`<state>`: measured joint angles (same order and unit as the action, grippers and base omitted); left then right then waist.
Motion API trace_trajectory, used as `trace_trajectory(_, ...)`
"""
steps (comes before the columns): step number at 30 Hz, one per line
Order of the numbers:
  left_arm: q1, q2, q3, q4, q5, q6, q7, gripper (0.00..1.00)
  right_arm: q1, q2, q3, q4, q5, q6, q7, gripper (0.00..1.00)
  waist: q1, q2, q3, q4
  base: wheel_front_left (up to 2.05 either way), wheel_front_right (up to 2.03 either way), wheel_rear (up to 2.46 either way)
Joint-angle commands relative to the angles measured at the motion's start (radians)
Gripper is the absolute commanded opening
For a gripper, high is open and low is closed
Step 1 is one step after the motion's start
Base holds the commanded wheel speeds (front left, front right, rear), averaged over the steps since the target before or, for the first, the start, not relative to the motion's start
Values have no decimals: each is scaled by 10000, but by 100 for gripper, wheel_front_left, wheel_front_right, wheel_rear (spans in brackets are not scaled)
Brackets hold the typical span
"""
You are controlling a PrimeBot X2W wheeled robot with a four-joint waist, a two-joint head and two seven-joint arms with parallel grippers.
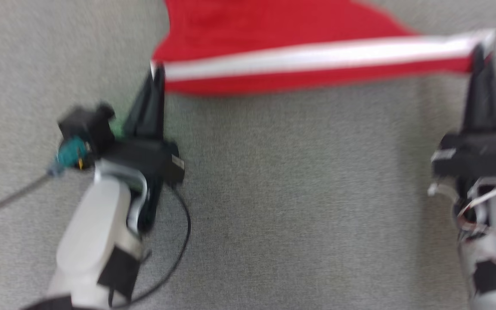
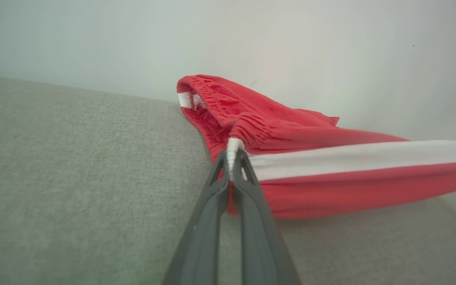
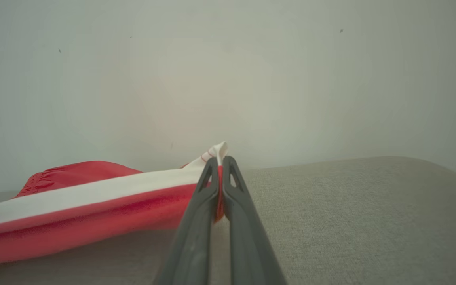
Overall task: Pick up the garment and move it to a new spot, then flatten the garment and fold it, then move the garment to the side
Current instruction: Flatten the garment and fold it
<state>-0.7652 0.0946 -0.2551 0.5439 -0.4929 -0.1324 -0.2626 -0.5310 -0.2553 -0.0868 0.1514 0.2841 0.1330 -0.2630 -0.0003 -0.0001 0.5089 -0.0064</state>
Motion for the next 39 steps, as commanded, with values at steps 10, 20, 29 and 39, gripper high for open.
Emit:
trace_trajectory(10, 3432, 239, -20, -390, -117, 36, -28, 0, 2627, 747, 605, 917, -346, -38, -12, 0, 3, 1, -3143, -323, 0, 0, 0)
trace_trajectory(20, 5932, 303, 495, -721, -196, 36, -28, 0, 4192, 1019, 1193, 1400, -476, -38, -12, 0, 3, 1, -4702, -570, 0, 0, 0)
trace_trajectory(29, 7476, 396, 585, -1263, -197, 36, -30, 0, 5257, 980, 1411, 1275, -368, -39, -13, 0, 3, 1, -5214, -494, 0, 0, 0)
trace_trajectory(39, 6220, 426, 223, -2143, 44, 34, -29, 0, 3829, 852, 1195, 1296, -570, -39, -10, 0, 3, 1, -4013, 60, 0, 0, 0)
